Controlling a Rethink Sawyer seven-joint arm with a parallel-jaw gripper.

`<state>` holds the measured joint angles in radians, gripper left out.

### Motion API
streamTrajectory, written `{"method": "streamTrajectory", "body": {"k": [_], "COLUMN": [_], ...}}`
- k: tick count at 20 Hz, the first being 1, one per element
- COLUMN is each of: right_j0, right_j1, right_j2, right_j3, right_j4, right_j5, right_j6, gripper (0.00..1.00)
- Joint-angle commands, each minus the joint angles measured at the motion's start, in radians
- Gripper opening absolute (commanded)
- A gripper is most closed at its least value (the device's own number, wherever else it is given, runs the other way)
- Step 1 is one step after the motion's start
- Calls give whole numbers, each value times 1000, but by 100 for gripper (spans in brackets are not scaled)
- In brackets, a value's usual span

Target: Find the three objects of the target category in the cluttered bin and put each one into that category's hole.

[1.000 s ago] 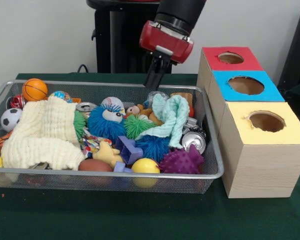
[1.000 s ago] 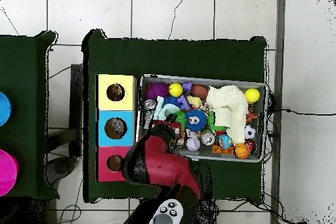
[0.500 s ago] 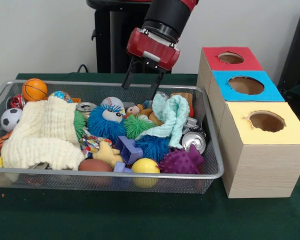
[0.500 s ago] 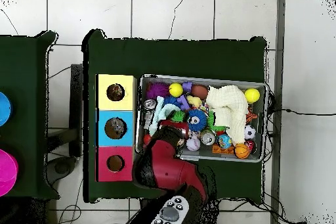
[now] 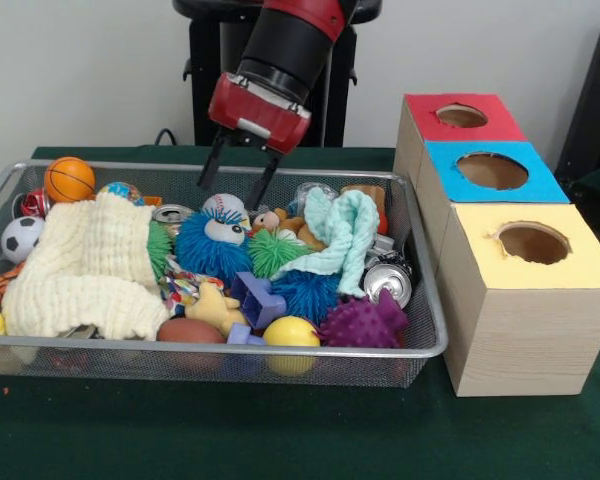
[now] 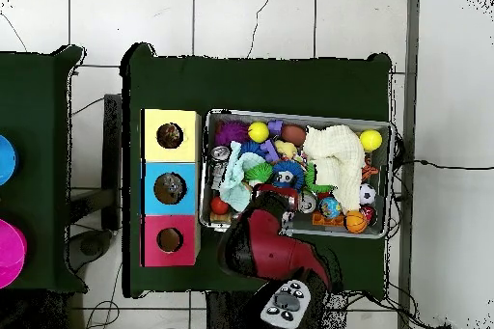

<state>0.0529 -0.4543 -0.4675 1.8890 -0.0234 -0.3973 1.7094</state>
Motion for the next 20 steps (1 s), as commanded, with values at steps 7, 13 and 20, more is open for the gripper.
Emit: {"method": "streamTrajectory", "body": {"k": [7,13,20], "right_j0": [-136,-151,-123], "right_j1": [129,200,245], "right_j2": [226,271,250], "right_j3": [-93,-118,-136], "right_j4": [-84,-74,-28], "right_j5": [32,-13,-78], "right_j6": [140,162,171], "gripper": [100,100,100]}}
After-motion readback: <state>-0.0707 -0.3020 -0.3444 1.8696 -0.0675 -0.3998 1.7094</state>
